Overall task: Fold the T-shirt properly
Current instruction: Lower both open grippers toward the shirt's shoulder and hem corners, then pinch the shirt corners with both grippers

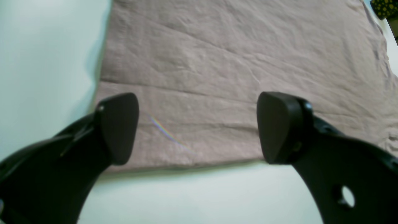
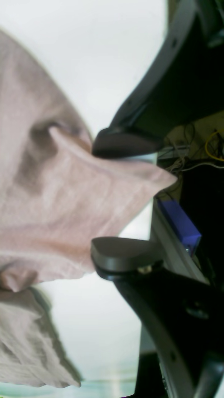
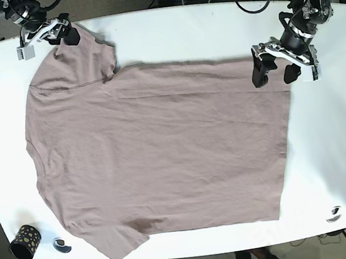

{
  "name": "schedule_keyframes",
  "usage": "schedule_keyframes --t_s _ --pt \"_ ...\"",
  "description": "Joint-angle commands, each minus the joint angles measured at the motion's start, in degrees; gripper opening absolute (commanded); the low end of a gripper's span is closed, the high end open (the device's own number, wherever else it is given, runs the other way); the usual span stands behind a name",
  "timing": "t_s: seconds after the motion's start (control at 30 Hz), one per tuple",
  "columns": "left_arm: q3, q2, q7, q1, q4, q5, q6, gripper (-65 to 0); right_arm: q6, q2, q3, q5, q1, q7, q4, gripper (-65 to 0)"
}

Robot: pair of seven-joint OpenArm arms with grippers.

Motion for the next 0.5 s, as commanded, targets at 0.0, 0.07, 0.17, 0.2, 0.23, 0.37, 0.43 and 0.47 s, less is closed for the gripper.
schedule_keyframes --t_s 0.0,0.07,0.17,0.2,0.23,0.37,0.43,0.47 --pt "-0.4 -0.6 -1.1 -0.1 1.0 -0.6 -0.4 -8.9 -0.14 0.4 0.2 -2.1 -0.8 -1.8 0.5 -26.5" --pt "-0.4 -0.6 -1.1 -0.1 1.0 -0.8 -0.4 -8.9 -0.14 0.3 0.2 -3.8 -1.3 -1.9 0.7 -26.6" --pt "-0.5 -0.6 -1.1 0.6 1.1 -1.0 -0.4 -8.9 -0.14 0.2 0.1 -5.8 -1.4 -1.8 0.7 -28.9" --pt "-0.8 -0.6 -1.1 0.8 1.3 -1.0 -0.4 -8.9 -0.14 0.0 0.1 -6.8 -1.4 -1.8 0.7 -31.1" --pt "-1.4 -0.6 -1.1 0.9 1.4 -1.1 -0.4 -8.9 -0.14 -0.5 0.0 -7.4 -1.3 -1.8 0.7 -33.0" --pt "-6.1 -0.1 -1.1 1.1 1.2 -5.8 -0.4 -8.9 -0.14 -1.8 -1.4 -9.0 -1.2 -1.7 0.8 -44.1" --pt "-7.7 -0.4 -1.0 1.1 1.2 -8.8 -0.4 -8.9 -0.14 -1.9 -2.1 -9.0 -1.2 -0.7 0.8 -48.0" --pt "-8.4 -0.5 -1.0 1.1 1.2 -10.4 -0.4 -8.9 -0.14 -1.9 -2.5 -9.0 -1.2 0.2 0.8 -49.8"
